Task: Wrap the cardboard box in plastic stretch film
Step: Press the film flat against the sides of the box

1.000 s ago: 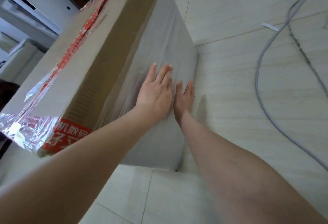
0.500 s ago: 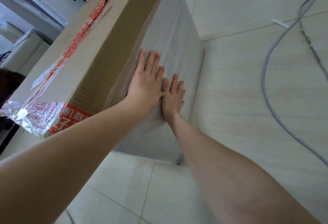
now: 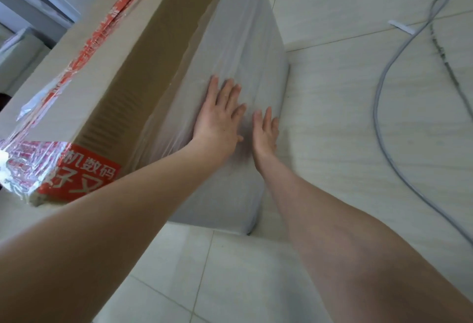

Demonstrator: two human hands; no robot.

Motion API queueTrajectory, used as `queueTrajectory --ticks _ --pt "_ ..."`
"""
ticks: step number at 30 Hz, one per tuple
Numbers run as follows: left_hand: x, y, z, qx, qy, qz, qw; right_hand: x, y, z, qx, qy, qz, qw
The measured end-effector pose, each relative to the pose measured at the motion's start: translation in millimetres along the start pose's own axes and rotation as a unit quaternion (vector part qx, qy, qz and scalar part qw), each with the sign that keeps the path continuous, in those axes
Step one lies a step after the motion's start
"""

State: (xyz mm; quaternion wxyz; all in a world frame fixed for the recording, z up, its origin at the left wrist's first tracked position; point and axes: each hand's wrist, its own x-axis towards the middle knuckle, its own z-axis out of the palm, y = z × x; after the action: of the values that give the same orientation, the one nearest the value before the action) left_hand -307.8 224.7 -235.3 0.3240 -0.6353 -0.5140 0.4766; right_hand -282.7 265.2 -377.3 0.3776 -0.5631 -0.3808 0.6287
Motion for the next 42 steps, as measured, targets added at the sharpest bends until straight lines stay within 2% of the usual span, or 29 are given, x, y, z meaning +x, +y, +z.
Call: queueTrajectory --ticks 4,8,11,15,23,28,32,36,42 --pt "2.8 3.2 3.9 0.03 -0.007 0.004 1.0 4.8 6.4 16.8 0.015 -0.03 -0.023 0.999" --pt "3.3 3.5 3.6 0.026 0.003 0.008 1.0 16.0 13.8 15.0 0.018 -0.007 -0.026 0.999" --pt "4.1 2.9 5.4 -0.001 0.024 -0.014 1.0 28.7 26.5 9.1 0.029 0.045 0.017 0.998" --pt "6.7 4.4 6.9 0.026 0.015 -0.015 0.999 29.9 34.5 18.5 0.007 0.012 0.004 1.0" --pt "7.4 3.7 8.6 0.045 0.003 0.0 0.999 39.0 34.9 17.9 -0.028 -0.004 0.008 1.0" --pt "5.5 -0.6 1.4 -0.034 0.016 -0.02 0.999 35.9 22.4 12.8 0.0 0.001 0.021 1.0" --pt "1.3 -9.8 1.5 -0.008 0.025 -0.039 0.999 34.9 15.6 13.4 -0.016 -0.027 0.033 0.999" --pt "0.4 -15.8 0.5 -0.014 0.026 -0.043 0.999 33.4 4.6 5.0 -0.023 0.028 0.071 0.997" --pt "2.4 -18.4 -3.1 -0.011 0.013 -0.026 0.999 23.6 -25.4 -30.5 -0.04 0.073 0.054 0.995"
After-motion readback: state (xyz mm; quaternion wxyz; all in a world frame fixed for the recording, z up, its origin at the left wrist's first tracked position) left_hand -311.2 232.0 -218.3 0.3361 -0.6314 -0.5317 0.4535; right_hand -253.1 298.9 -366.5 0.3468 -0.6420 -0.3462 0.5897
